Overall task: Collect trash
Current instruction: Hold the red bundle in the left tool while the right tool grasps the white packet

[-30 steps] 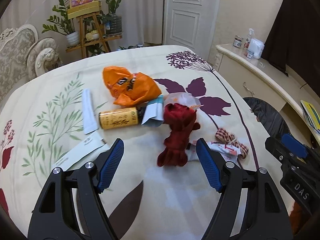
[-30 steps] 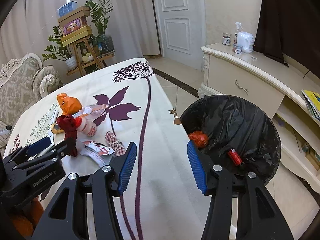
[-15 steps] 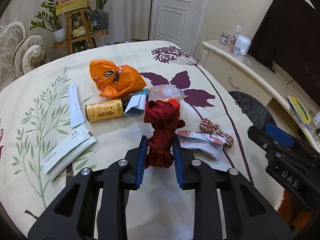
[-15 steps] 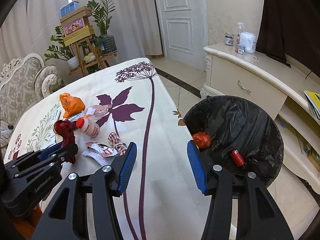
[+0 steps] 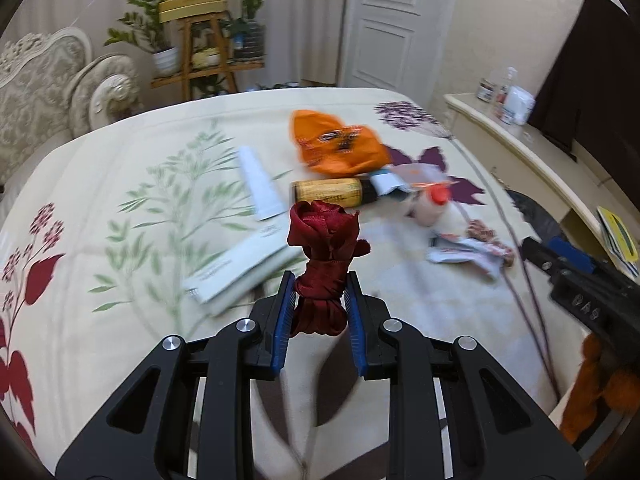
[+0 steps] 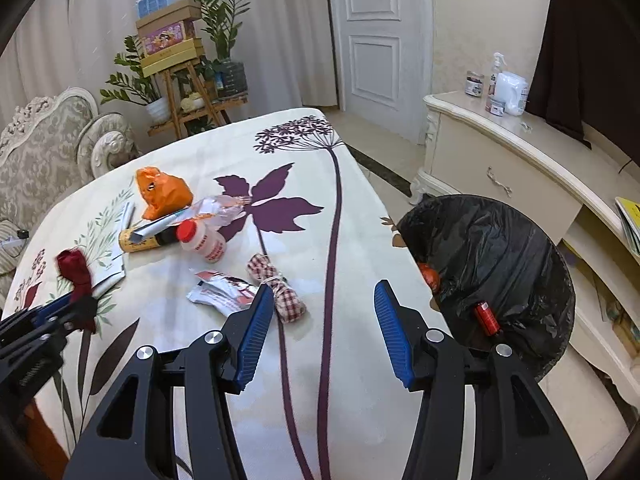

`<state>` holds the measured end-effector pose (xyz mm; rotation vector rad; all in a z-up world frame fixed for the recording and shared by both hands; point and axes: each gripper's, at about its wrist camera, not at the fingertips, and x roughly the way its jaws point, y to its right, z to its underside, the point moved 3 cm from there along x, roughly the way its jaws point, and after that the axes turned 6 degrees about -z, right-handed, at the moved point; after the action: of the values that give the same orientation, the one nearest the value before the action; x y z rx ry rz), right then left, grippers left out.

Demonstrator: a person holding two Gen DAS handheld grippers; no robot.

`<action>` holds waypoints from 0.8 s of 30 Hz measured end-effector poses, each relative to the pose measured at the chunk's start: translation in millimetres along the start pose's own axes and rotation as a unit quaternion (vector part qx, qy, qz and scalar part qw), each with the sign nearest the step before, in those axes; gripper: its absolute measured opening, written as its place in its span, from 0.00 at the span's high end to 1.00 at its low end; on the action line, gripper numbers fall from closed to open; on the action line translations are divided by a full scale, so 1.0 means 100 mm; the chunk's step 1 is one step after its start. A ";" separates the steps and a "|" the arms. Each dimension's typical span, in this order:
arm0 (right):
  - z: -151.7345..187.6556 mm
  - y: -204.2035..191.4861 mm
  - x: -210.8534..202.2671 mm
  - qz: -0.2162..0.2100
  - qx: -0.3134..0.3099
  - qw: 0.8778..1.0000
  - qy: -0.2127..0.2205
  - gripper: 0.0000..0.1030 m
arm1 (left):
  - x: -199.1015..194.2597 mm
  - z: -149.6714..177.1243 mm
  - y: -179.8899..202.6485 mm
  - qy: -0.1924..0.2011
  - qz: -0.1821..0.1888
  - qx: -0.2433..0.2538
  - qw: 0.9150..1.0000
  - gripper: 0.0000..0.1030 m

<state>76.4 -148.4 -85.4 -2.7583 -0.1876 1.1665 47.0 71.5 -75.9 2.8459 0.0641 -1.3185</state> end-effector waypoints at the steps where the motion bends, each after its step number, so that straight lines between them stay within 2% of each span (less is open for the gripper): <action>1: 0.00 -0.01 0.00 0.001 -0.002 1.000 0.000 0.49 | 0.01 0.02 -0.06 -0.002 -0.005 -0.004 1.000 0.76; 8: 0.06 -0.05 0.14 0.022 -0.008 0.999 -0.029 0.49 | 0.04 0.08 -0.37 -0.009 -0.028 -0.032 0.999 0.76; 12: 0.11 -0.12 0.20 0.009 -0.014 0.999 -0.045 0.49 | 0.02 0.08 -0.46 -0.008 -0.033 -0.039 0.999 0.76; 17: 0.13 -0.27 0.15 -0.008 -0.029 0.999 -0.041 0.49 | 0.04 0.09 -0.56 -0.009 -0.038 -0.048 0.998 0.76; 22: 0.12 -0.34 0.07 -0.004 -0.044 0.999 -0.028 0.49 | 0.03 0.11 -0.67 -0.010 -0.046 -0.057 0.997 0.76; 24: 0.09 -0.37 0.02 -0.018 -0.051 0.998 -0.022 0.49 | 0.01 0.13 -0.73 -0.009 -0.051 -0.061 0.997 0.76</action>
<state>69.4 -111.4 -86.4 -2.8052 -0.3104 1.2428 35.3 144.3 -83.9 2.7613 0.2846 -1.3095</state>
